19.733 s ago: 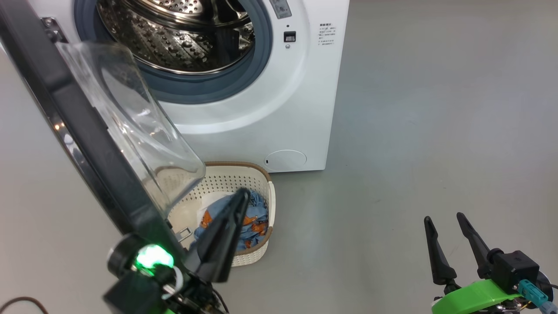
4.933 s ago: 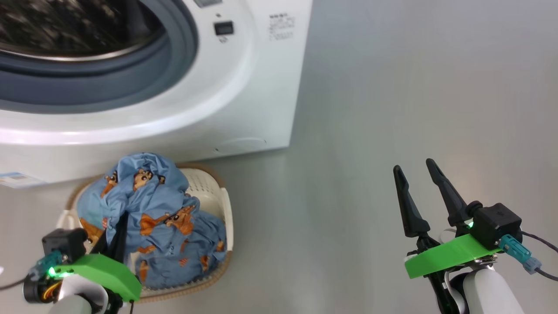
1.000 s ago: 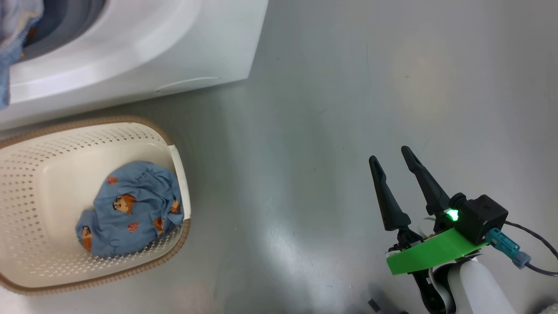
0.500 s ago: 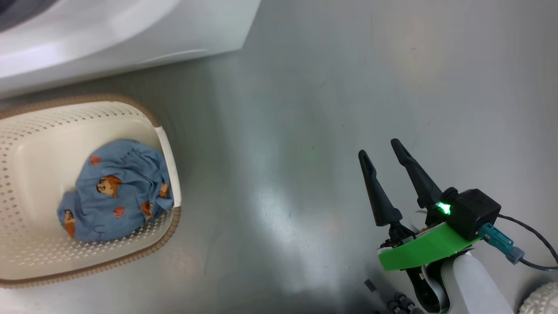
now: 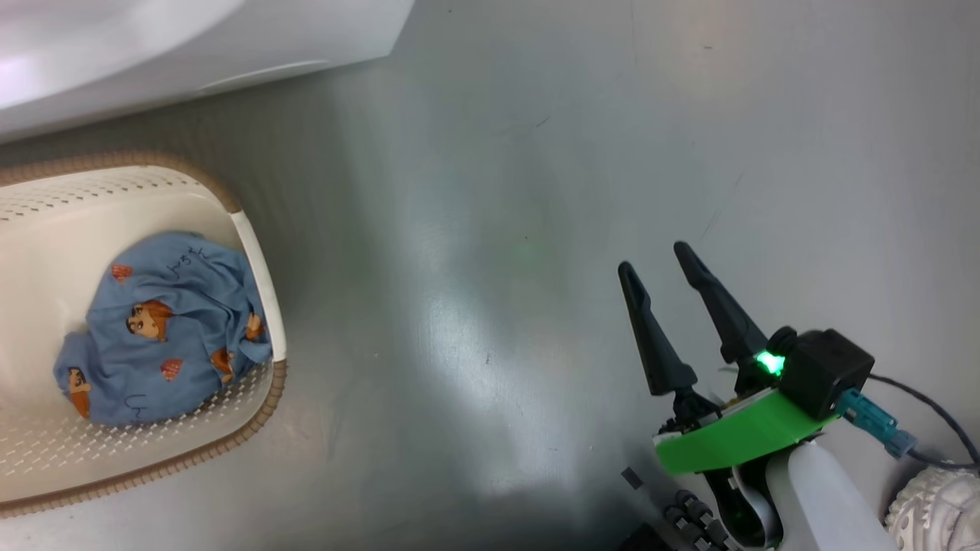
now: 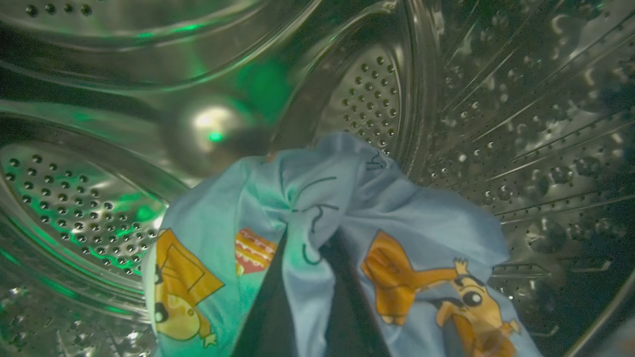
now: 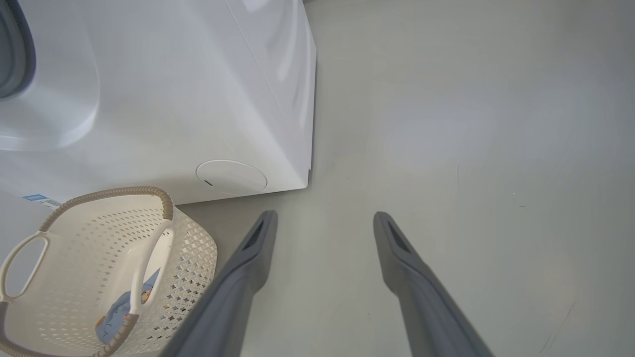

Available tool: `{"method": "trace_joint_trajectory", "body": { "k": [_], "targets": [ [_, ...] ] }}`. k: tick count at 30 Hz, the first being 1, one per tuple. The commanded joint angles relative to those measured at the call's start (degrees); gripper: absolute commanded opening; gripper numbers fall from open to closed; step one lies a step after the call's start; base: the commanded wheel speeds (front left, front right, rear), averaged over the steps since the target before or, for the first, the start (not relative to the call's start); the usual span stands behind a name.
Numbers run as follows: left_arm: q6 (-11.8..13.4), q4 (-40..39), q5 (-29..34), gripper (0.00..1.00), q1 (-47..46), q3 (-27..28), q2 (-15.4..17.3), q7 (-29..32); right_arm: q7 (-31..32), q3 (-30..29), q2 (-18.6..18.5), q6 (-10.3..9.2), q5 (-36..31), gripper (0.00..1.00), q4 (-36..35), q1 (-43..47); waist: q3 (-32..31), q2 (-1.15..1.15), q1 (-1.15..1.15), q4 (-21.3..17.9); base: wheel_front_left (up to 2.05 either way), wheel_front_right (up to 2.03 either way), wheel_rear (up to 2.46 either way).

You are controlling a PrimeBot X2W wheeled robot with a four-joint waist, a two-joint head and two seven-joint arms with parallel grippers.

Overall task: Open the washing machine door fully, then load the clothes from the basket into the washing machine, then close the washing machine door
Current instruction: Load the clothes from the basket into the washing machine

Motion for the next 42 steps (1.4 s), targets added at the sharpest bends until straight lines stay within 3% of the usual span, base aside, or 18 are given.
{"method": "trace_joint_trajectory", "body": {
  "k": [1,4,5,6,7,15,23,32,42],
  "targets": [
    [-0.1,-2.2,1.2,0.0,0.7,2.3,3.1,-0.3,-0.3,1.5,0.0,0.16,0.5,1.0,-1.1,0.6,0.2,0.0,-0.01,-0.1,0.0,0.0,0.0],
    [-0.1,-1.4,1.9,0.0,2.9,3.7,2.1,-0.3,-0.3,1.4,0.0,0.16,0.5,1.0,-0.9,0.4,-0.1,0.0,-0.01,0.1,0.0,0.0,0.0],
    [-0.1,-0.7,2.0,0.07,3.3,3.6,1.9,-0.3,-0.3,1.4,0.0,0.16,0.5,1.0,-0.8,0.4,-0.2,0.0,-0.01,0.2,0.0,0.0,0.0],
    [-0.1,0.0,2.0,0.44,3.6,3.5,1.7,-0.3,-0.3,1.3,0.0,0.16,0.5,1.0,-0.7,0.3,-0.2,0.0,-0.01,0.4,0.0,0.0,0.0],
    [-0.1,0.6,1.8,1.0,3.8,3.5,1.4,-0.3,-0.3,1.3,0.0,0.16,0.5,1.0,-0.6,0.2,-0.3,0.0,-0.01,0.5,0.0,0.0,0.0],
    [-0.2,7.0,-1.0,1.0,3.5,0.9,-0.4,-0.3,-0.3,0.5,0.0,0.16,0.0,1.0,0.0,0.0,-1.7,0.0,-0.01,1.8,0.0,0.0,0.0],
    [-0.2,8.6,-3.9,1.0,4.9,-0.7,-2.3,-0.3,-0.3,-0.4,0.0,0.16,-0.3,1.0,1.1,-0.9,-4.7,0.0,-0.01,3.5,0.0,0.0,0.0],
    [-0.2,6.4,-5.6,1.0,11.9,-1.1,-4.4,-0.3,-0.3,-2.1,0.0,0.16,-1.6,1.0,3.5,-1.2,-10.0,0.0,-0.01,6.1,0.0,0.0,0.0],
    [-0.2,-0.8,-2.7,1.0,21.9,1.3,-7.3,-0.3,-0.3,-3.5,0.0,0.16,-1.7,1.0,5.6,-0.2,-16.4,0.0,-0.01,8.2,0.0,0.0,0.0]
  ]
}}
